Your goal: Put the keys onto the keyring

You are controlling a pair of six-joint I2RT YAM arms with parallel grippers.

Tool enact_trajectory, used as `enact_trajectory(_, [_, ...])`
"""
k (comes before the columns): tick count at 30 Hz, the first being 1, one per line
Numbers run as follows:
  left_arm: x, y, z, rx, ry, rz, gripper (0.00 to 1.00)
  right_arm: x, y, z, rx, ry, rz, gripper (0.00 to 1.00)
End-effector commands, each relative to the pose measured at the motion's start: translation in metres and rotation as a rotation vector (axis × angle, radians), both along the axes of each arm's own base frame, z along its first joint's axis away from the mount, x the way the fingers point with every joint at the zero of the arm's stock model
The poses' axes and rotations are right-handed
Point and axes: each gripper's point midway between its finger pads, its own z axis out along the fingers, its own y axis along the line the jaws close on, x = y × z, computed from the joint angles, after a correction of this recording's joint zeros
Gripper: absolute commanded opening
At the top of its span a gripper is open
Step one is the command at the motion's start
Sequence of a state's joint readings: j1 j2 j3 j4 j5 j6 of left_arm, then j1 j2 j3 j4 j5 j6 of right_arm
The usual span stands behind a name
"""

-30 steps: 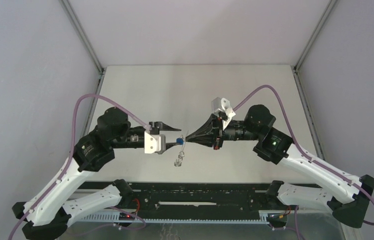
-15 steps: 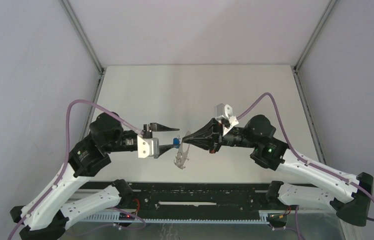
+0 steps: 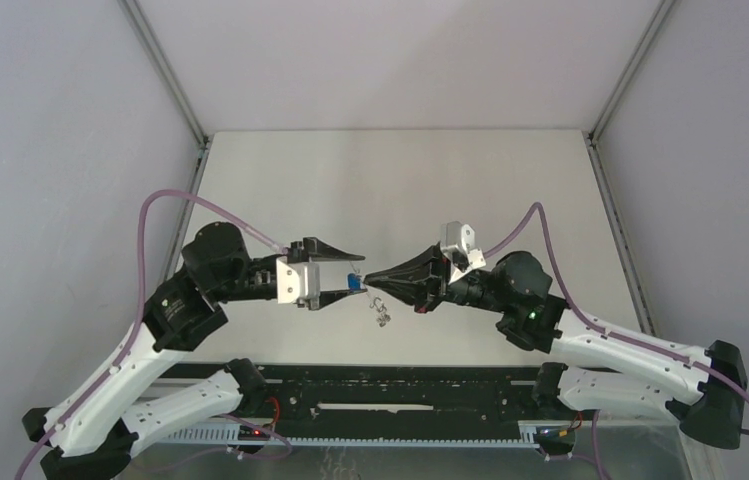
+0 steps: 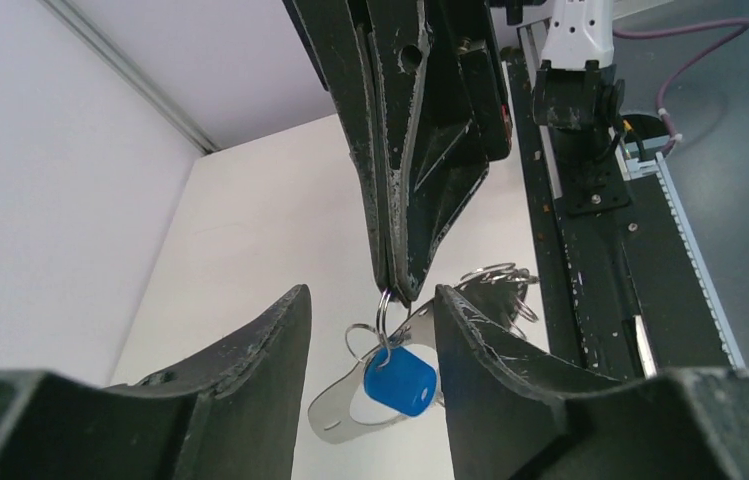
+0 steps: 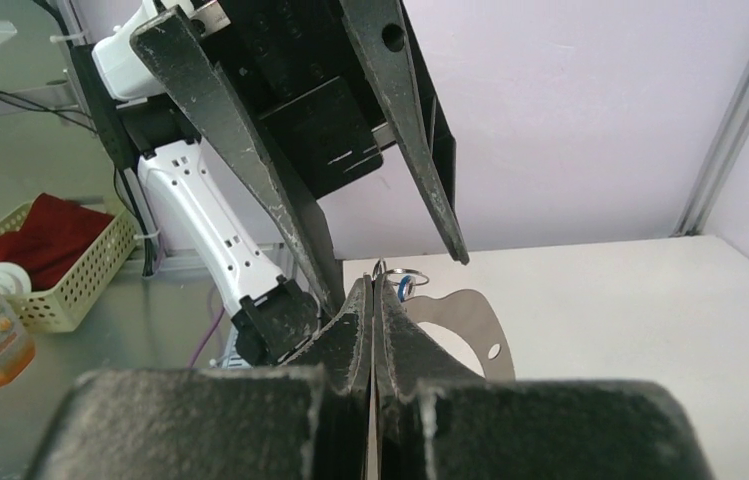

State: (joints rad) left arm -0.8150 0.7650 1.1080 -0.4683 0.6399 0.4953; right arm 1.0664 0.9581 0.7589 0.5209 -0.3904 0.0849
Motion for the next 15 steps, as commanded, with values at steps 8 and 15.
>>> enact_trajectory(8, [-0.007, 0.006, 0.007, -0.014, -0.033, -0.005, 0.51, -0.002, -0.02, 0.049, 0.18, -0.08, -0.063, 0.0])
enact_trajectory(15, [-0.015, 0.01, 0.013, -0.012, -0.099, -0.045, 0.45, -0.002, -0.021, 0.047, 0.17, -0.078, -0.058, 0.0])
